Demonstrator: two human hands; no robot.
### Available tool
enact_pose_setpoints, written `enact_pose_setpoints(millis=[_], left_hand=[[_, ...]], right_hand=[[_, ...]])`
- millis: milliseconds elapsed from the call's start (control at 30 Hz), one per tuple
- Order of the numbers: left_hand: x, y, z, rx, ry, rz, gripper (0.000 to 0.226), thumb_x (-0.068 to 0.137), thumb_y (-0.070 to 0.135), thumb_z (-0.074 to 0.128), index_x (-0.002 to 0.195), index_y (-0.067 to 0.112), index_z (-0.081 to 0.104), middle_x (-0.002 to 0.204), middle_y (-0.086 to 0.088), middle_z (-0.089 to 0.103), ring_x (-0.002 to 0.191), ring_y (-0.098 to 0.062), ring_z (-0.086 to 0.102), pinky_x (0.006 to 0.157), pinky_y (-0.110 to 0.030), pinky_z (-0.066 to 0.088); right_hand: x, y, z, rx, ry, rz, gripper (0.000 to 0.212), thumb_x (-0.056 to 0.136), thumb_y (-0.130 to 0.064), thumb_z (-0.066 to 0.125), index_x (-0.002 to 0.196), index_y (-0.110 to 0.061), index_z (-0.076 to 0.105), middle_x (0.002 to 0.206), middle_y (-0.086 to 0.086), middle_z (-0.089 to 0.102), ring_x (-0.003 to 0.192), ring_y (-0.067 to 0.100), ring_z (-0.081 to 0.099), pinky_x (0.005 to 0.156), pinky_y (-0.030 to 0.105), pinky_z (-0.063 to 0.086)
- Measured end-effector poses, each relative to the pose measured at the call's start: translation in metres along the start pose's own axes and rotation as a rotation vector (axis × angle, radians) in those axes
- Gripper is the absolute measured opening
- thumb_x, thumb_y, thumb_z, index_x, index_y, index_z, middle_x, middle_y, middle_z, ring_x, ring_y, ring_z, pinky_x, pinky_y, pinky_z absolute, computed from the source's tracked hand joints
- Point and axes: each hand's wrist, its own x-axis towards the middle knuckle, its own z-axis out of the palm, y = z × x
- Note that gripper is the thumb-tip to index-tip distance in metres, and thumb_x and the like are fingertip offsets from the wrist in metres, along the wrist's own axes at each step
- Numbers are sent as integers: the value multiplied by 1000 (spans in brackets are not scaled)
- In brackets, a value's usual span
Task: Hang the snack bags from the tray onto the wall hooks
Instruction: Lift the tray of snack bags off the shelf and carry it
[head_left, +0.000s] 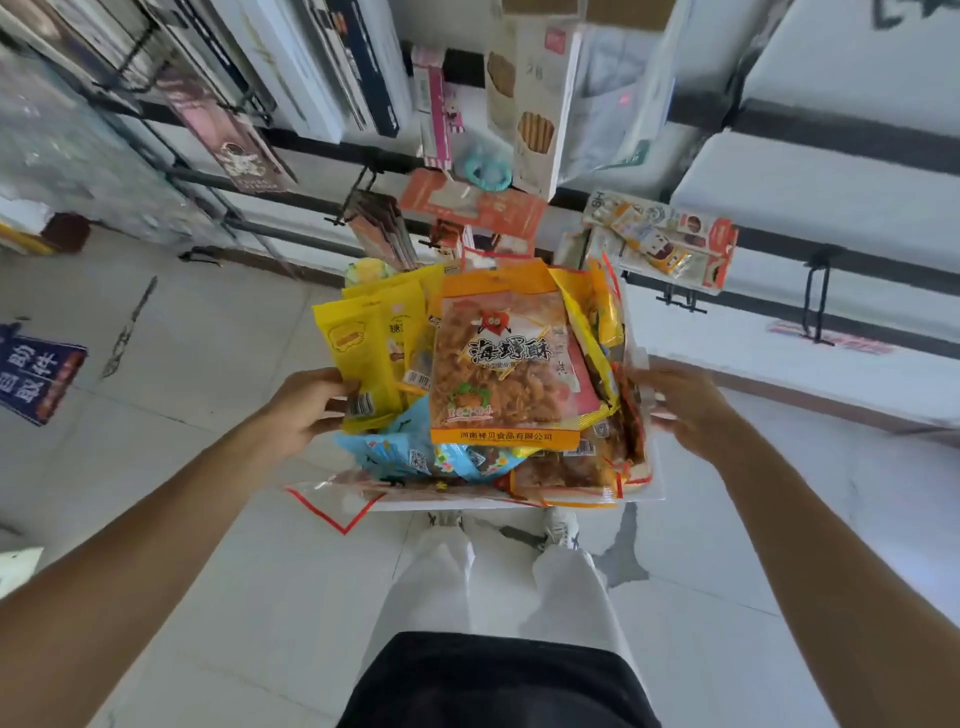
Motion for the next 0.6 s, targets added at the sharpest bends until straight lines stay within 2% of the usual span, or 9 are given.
enact_pose_setpoints(millis=[167,267,433,600], left_hand=[[35,5,-1,86,-75,-28,18,91,0,57,95,14,67,84,-7,68,77,-21,63,74,-35,52],[48,3,3,107,-102,-26,15,92,3,58,95,16,67,82,-4,68,76,-18,62,75,-35,51],[61,-14,18,146,-135,-20,16,92,2,58,97,14,68,82,-4,69,75,-19,62,71,-34,52],[78,-36,48,153,-70,-41,16,95,4,56,97,16,67,83,-4,66,72,-17,60,64,-29,47]], right_hand=[[5,27,11,77,99,20,9,90,-12,71,96,-12,65,90,7,65,71,18,59,62,31,45],[11,46,13,88,119,40,20,91,-16,70,109,-7,64,100,9,67,82,21,62,68,34,48],[18,82,7,119,140,113,24,93,-18,69,112,-6,60,105,10,66,90,23,63,73,37,49],[39,110,4,102,188,143,30,92,-20,69,117,-4,62,113,13,67,97,28,65,76,41,52]])
